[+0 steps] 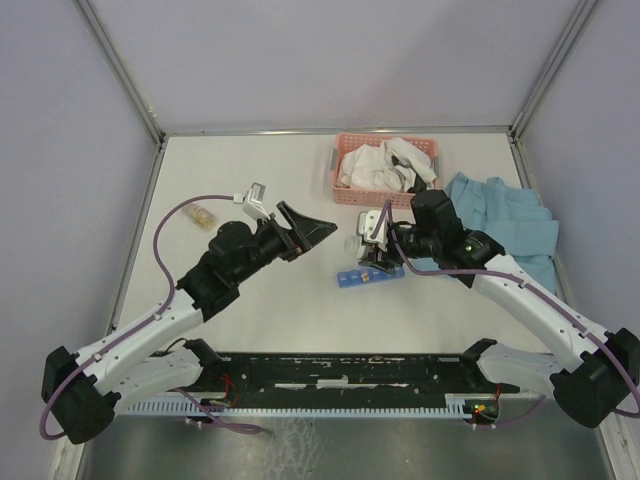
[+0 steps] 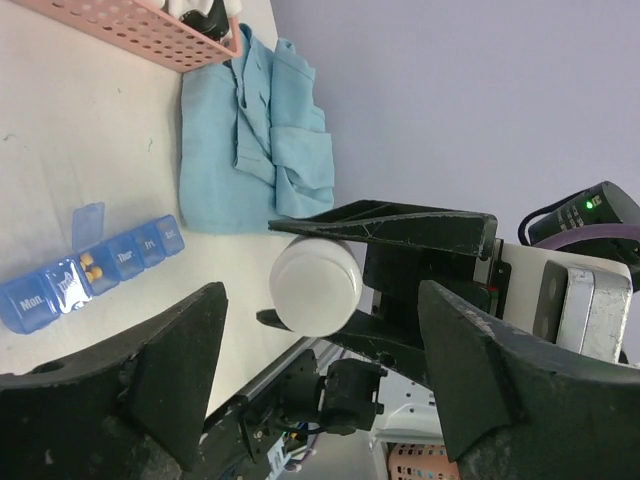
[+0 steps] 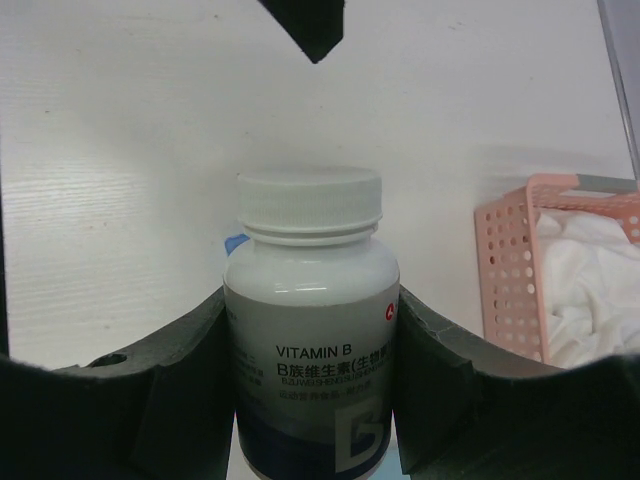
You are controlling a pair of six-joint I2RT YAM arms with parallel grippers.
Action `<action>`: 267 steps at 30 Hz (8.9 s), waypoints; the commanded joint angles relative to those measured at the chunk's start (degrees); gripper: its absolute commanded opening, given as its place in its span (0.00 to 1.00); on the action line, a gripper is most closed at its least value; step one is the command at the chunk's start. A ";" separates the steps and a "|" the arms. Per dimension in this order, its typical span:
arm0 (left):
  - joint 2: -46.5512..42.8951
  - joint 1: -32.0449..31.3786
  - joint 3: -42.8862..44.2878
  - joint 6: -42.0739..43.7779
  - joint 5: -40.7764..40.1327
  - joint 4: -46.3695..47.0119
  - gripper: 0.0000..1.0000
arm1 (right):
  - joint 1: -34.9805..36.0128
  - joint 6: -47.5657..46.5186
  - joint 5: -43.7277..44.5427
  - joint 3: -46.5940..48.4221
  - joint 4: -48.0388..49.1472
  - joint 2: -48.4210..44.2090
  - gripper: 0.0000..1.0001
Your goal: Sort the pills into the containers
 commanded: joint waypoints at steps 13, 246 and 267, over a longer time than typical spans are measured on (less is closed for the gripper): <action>6.74 -5.76 6.80 -4.82 -6.91 0.70 0.76 | 1.01 -0.49 6.10 -0.10 4.09 -0.63 0.01; 13.02 -12.06 7.31 -4.39 -13.91 1.97 0.55 | 0.52 -2.11 3.80 1.23 -0.27 2.17 0.01; 11.35 -9.90 -0.73 33.96 20.98 17.03 0.29 | -9.58 8.03 -32.56 6.44 -7.58 6.80 0.01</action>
